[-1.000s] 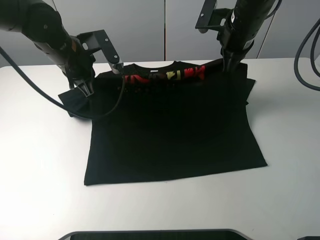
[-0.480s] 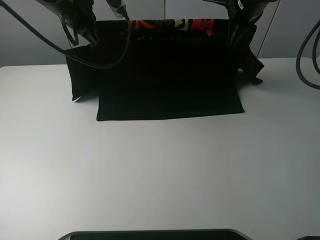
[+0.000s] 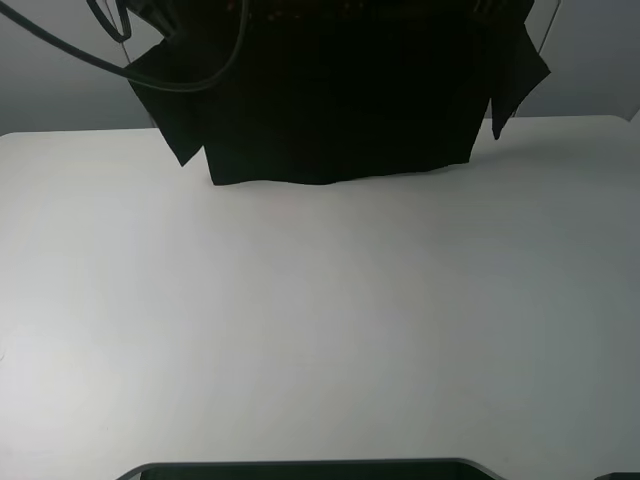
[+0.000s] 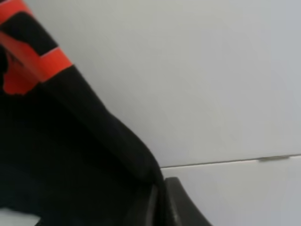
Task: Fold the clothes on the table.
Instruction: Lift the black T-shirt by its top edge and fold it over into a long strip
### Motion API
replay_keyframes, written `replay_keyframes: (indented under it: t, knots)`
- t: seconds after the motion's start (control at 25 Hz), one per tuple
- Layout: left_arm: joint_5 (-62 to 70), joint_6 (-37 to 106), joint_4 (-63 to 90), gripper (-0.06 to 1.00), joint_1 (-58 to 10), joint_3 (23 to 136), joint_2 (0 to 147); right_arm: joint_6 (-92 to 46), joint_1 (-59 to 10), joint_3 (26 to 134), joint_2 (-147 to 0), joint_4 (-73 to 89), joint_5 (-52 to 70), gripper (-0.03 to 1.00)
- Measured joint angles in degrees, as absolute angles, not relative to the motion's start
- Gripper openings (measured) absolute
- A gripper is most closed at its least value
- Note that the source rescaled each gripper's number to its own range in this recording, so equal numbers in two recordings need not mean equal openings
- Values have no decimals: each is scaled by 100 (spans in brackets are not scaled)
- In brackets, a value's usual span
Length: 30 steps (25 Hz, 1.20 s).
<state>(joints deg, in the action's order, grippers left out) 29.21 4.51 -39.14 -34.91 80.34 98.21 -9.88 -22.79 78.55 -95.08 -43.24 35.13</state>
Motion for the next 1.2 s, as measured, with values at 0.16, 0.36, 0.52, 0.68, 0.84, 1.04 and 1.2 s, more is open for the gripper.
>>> replay_keyframes:
  t: [0.16, 0.36, 0.52, 0.68, 0.84, 1.04, 1.2]
  knots:
    - [3137, 700, -3914, 0, -3803, 7485, 9626, -2570, -2320, 7855, -9496, -2990, 4396, 0]
    - [3412, 862, -3694, 0, -4044, 6612, 9110, -3934, -2384, 7569, -9228, -1335, 4957, 0]
    - [3606, 1108, -3219, 0, -4047, 6020, 8581, -4226, -2582, 7030, -8782, -865, 5263, 0]
    - [3733, 1236, -2752, 0, -4047, 5543, 8069, -4205, -2818, 6485, -8391, -663, 5540, 0]
    - [3974, 1447, -2318, 0, -4047, 5144, 7698, -4119, -3078, 5949, -8056, -482, 5575, 0]
    - [4193, 1509, -1986, 0, -4047, 4642, 7452, -3910, -3362, 5452, -7808, -281, 5584, 0]
    - [4215, 1509, -1819, 0, -4047, 4261, 7279, -3792, -3599, 5329, -7734, -94, 5598, 0]
